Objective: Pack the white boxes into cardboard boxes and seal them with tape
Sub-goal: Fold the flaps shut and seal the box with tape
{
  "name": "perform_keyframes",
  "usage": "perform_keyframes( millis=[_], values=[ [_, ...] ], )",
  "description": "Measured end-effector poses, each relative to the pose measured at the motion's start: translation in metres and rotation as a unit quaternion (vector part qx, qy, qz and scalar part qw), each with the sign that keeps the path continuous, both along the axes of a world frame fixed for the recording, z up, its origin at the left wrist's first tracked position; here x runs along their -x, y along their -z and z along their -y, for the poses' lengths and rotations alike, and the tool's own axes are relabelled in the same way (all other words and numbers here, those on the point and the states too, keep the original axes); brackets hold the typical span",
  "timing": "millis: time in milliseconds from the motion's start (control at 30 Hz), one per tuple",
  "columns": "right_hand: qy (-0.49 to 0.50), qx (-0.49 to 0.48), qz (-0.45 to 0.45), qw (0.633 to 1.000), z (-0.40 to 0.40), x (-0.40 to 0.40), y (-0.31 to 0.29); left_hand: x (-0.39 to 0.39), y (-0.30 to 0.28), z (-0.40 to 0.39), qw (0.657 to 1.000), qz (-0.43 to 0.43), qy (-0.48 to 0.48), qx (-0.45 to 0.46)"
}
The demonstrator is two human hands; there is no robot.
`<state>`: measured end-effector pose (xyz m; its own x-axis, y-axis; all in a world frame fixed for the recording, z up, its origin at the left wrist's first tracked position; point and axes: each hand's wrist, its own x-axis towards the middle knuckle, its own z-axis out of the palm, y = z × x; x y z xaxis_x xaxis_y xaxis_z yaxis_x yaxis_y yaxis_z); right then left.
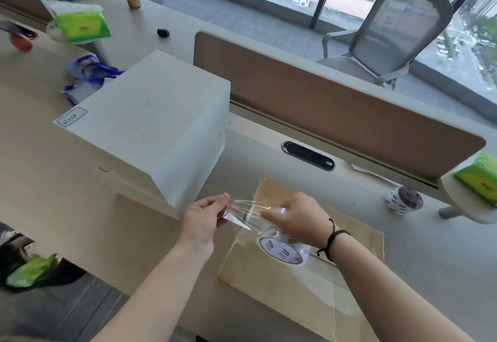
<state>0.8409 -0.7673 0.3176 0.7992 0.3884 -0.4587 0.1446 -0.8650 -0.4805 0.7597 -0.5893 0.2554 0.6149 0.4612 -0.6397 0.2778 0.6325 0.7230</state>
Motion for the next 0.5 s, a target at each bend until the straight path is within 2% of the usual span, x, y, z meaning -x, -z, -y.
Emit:
perform_keyframes(
  millis=[100,167,500],
  values=[
    [0.024,-0.1,-0.09,0.991,0.004,-0.006,0.001,0.003,0.011,-0.008,0.998,-0.03,-0.002,0.05],
    [0.036,-0.134,-0.123,0.983,0.005,-0.009,0.0,0.006,0.017,-0.012,0.994,-0.04,0.006,0.099],
    [0.059,-0.181,-0.161,0.968,-0.007,-0.015,-0.003,0.003,0.033,-0.013,0.975,-0.009,0.013,0.222]
  ],
)
